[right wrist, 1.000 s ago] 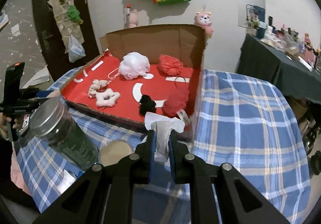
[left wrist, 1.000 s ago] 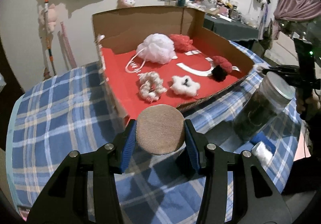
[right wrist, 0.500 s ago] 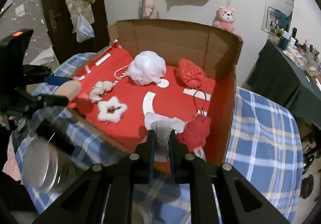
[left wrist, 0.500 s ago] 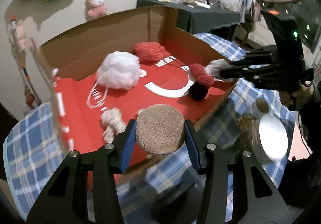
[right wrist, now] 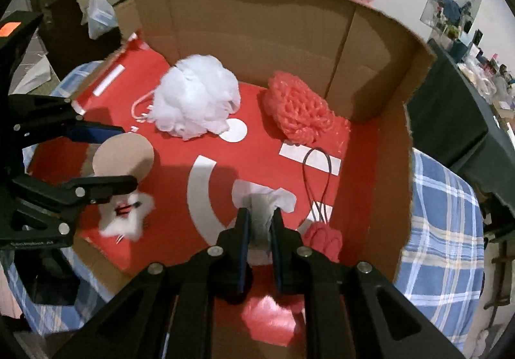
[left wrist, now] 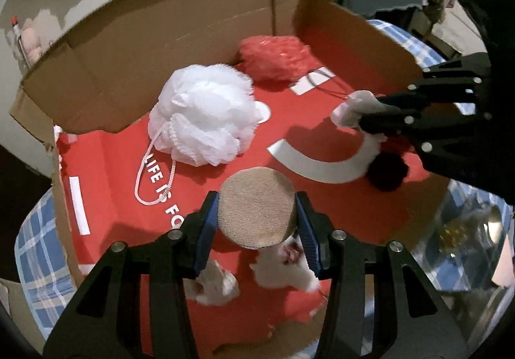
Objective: Organize soft objects
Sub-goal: 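Lower the pad and cloth into the box and open both tools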
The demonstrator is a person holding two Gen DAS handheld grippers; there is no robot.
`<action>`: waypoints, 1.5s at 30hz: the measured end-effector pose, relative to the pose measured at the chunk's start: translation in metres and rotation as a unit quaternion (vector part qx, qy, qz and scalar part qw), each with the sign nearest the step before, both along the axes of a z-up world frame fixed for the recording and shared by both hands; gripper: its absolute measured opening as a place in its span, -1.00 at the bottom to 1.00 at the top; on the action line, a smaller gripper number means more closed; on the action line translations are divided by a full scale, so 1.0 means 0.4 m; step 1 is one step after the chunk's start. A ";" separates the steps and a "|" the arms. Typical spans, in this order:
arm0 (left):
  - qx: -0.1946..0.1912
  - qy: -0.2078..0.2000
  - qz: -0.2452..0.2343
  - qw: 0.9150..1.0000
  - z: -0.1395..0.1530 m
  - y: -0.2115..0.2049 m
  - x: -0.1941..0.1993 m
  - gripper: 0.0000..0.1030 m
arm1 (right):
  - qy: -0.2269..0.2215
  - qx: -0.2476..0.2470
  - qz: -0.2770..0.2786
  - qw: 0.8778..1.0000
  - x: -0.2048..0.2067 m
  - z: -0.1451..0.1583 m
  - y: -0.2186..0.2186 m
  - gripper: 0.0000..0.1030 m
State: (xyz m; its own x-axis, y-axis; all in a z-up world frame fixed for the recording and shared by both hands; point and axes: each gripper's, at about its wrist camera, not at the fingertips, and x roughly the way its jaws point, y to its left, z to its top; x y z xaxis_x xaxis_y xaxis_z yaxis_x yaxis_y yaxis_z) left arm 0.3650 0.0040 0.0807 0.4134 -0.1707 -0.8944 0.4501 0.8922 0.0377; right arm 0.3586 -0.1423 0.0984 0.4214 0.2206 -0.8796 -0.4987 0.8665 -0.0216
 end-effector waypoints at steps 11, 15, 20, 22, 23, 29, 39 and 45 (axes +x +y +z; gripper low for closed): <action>0.012 0.023 0.025 0.999 -0.044 0.026 0.055 -0.13 | 0.038 -0.039 -0.020 0.998 0.087 -0.059 0.024 -0.72; 0.016 0.029 0.023 0.999 -0.055 0.026 0.058 -0.10 | 0.044 -0.044 -0.027 0.998 0.104 -0.071 0.020 -0.72; 0.024 0.027 0.022 0.999 -0.058 0.010 0.064 -0.08 | 0.046 -0.047 -0.030 0.997 0.108 -0.071 0.017 -0.66; 0.024 0.028 0.023 0.999 -0.059 0.005 0.069 -0.07 | 0.046 -0.049 -0.029 0.997 0.109 -0.070 0.016 -0.52; 0.024 0.027 0.022 0.999 -0.058 0.004 0.069 -0.06 | 0.046 -0.050 -0.028 0.997 0.108 -0.070 0.016 -0.47; 0.023 0.018 0.024 0.999 -0.057 -0.003 0.077 0.20 | 0.038 -0.065 -0.021 0.997 0.111 -0.077 0.034 -0.05; 0.002 -0.021 0.035 0.999 0.020 0.011 0.029 0.35 | 0.013 -0.065 -0.023 0.998 0.089 -0.036 0.024 0.48; -0.046 -0.072 0.047 0.995 0.117 0.032 -0.086 0.51 | -0.031 -0.038 -0.038 0.998 0.024 0.059 0.004 0.71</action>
State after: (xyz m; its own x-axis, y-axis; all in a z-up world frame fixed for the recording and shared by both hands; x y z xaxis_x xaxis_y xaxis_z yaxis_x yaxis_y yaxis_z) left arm 0.3307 0.0169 0.1276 0.5539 -0.2039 -0.8072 0.3609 0.9325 0.0120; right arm 0.3684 -0.1408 0.1219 0.4881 0.1196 -0.8646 -0.4267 0.8968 -0.1168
